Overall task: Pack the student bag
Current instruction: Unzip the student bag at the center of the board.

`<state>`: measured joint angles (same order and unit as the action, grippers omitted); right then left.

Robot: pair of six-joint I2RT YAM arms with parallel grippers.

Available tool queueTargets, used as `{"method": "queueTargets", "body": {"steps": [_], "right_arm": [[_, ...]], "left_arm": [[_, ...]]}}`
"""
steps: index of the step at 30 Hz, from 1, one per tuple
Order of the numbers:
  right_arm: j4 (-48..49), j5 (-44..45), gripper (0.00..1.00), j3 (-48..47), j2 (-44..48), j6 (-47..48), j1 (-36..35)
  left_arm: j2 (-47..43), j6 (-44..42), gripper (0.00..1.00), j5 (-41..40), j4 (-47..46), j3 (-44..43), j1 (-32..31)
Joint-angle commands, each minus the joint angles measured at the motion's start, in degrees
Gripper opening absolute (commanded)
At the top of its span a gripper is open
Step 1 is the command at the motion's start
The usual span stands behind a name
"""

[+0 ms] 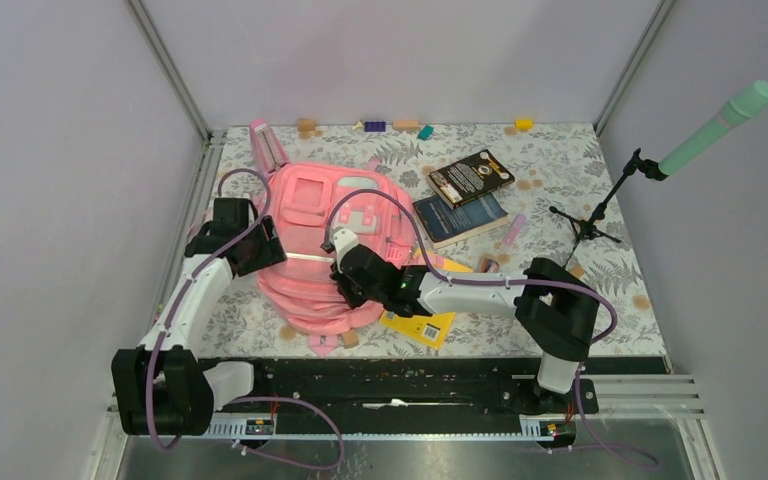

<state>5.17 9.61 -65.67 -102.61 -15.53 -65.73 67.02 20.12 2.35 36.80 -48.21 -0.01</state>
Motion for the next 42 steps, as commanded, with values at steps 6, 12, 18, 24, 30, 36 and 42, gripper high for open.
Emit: {"method": "queueTargets", "body": {"steps": [6, 12, 18, 24, 30, 36, 42], "right_arm": [[-0.07, 1.73, 0.0, -0.71, 2.63, 0.29, -0.01], [-0.32, 1.82, 0.0, -0.75, 2.52, 0.22, -0.01], [-0.5, 1.65, 0.0, -0.73, 3.03, 0.1, -0.01], [-2.41, 3.25, 0.0, 0.58, 6.06, 0.24, -0.01], [-4.62, 4.41, 0.0, -0.87, 7.35, -0.68, -0.02], [-4.73, 3.99, 0.0, -5.36, 5.96, -0.75, -0.02], [-4.73, 3.39, 0.0, -9.86, 4.17, -1.42, -0.01]], "left_arm": [[-0.21, 0.95, 0.37, 2.66, -1.38, -0.51, 0.01], [-0.9, 0.8, 0.39, 2.28, -1.55, -0.05, 0.01], [0.08, 0.72, 0.0, 6.85, -2.5, -0.11, 0.01], [-2.02, 1.98, 0.0, 11.39, -4.97, 0.28, -1.04], [-7.34, 8.93, 0.0, 14.96, -9.13, 2.13, -1.12], [-9.58, 12.9, 0.0, 17.5, -11.07, 0.92, -1.06], [-8.58, 12.24, 0.0, 18.82, -11.1, -0.13, -1.05]]}}
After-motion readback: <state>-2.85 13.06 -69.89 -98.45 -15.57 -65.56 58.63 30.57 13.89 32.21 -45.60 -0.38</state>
